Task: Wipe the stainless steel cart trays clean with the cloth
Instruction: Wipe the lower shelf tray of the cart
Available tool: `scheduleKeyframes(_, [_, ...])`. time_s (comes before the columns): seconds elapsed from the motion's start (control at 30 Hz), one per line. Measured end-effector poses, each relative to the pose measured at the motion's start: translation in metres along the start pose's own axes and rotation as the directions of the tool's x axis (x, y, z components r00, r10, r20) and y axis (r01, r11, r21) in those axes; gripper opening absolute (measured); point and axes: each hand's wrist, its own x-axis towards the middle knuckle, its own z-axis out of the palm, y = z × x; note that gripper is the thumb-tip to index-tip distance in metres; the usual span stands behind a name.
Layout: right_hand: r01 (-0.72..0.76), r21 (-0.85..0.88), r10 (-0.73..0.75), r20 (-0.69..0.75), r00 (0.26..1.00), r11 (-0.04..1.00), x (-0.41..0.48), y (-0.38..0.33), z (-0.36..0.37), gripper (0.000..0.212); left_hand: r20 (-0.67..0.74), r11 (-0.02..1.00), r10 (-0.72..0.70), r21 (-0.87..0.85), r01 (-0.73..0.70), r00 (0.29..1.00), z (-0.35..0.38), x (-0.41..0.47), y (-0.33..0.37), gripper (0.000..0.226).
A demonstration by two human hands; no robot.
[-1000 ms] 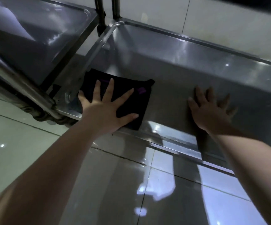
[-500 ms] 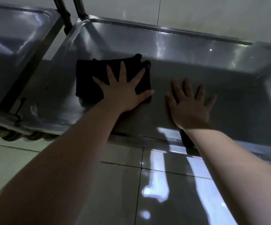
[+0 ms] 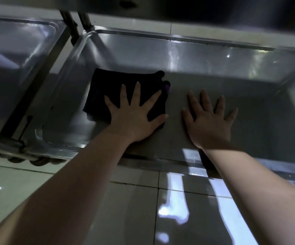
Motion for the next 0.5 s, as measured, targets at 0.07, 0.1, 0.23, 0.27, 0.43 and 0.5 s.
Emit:
scheduleKeyframes(0.07, [0.007, 0.002, -0.007, -0.002, 1.000, 1.000, -0.003, 0.000, 0.001, 0.060, 0.023, 1.000, -0.007, -0.004, 0.007, 1.000, 0.003, -0.016, -0.001, 0.077])
scheduleKeyframes(0.1, [0.011, 0.005, -0.011, 0.000, 1.000, 1.000, -0.005, -0.001, 0.001, 0.060, 0.032, 0.999, -0.017, -0.031, 0.018, 0.999, 0.002, -0.017, -0.004, 0.076])
scheduleKeyframes(0.23, [0.015, 0.005, -0.015, -0.003, 1.000, 1.000, -0.009, -0.003, 0.002, 0.060, -0.028, 0.995, -0.101, -0.007, 0.101, 0.994, -0.009, 0.012, -0.014, 0.064])
scheduleKeyframes(0.27, [0.014, 0.002, -0.014, -0.001, 1.000, 1.000, -0.009, -0.002, 0.001, 0.060, -0.030, 0.993, -0.116, 0.004, 0.116, 0.993, -0.011, 0.023, -0.016, 0.066])
scheduleKeyframes(0.43, [0.006, -0.004, -0.006, 0.009, 1.000, 1.000, -0.009, -0.001, 0.001, 0.059, -0.053, 0.994, -0.111, -0.027, 0.109, 0.992, -0.016, 0.063, -0.008, 0.076])
scheduleKeyframes(0.5, [0.005, -0.005, -0.005, 0.014, 1.000, 1.000, -0.009, -0.001, 0.001, 0.058, -0.076, 0.997, -0.074, -0.022, 0.072, 0.994, -0.017, 0.070, 0.001, 0.075])
